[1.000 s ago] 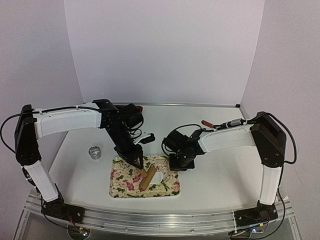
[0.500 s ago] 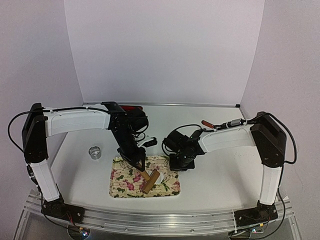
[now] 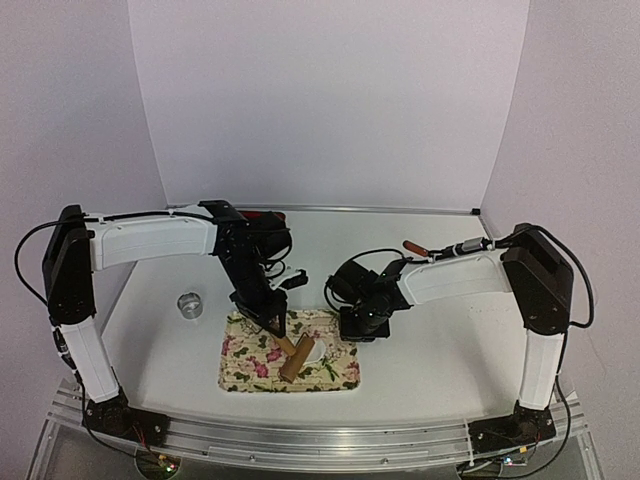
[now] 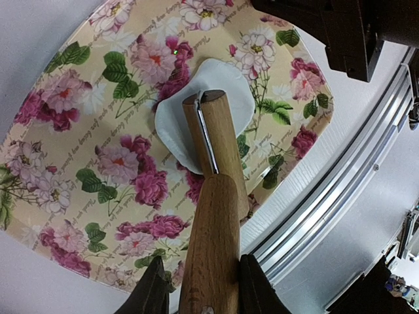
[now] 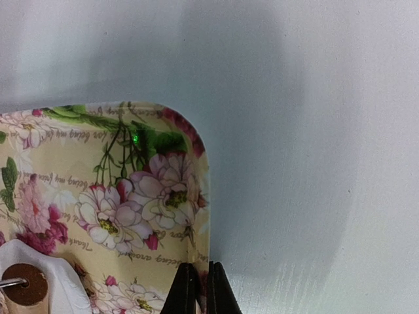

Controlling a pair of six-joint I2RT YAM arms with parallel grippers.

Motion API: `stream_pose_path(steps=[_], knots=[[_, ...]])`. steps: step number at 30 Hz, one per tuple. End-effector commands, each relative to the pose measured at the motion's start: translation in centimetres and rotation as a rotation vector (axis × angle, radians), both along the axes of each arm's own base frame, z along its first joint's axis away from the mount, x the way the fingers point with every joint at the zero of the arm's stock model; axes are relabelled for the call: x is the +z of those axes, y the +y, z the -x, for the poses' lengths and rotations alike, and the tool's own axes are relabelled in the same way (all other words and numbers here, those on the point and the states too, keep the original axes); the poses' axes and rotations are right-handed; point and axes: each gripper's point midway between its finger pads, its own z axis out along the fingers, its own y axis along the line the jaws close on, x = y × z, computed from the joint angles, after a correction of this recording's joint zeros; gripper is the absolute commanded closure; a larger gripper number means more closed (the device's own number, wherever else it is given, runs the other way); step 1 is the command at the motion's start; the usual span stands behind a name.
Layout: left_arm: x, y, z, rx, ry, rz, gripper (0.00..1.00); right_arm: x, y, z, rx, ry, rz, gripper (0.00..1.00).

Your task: Roll out the dumpling wrappers from the dough

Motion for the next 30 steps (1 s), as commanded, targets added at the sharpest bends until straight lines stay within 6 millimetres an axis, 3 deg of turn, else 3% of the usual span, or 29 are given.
stream_pose_path(steps=[1, 12, 23, 30], knots=[[-3.0, 5.4, -2.8, 0.1, -0.08, -0.232, 1.0, 0.7, -2.8, 0.3, -0.014, -0.027, 0.106, 1.0], [-4.0, 6.5, -2.6, 0.122, -0.059, -0.262, 1.0, 0.7, -2.8, 0.3, -0.016, -0.027, 0.105, 1.0], [-4.1, 8.9, -3.4, 0.184, -0.063, -0.294, 1.0, 0.9, -3.3, 0.3, -0.034, -0.036, 0.108, 1.0], [-4.0, 8.9, -3.4, 0.191, -0.065, -0.277, 1.0, 1.0, -3.3, 0.3, -0.035, -0.04, 0.108, 1.0]])
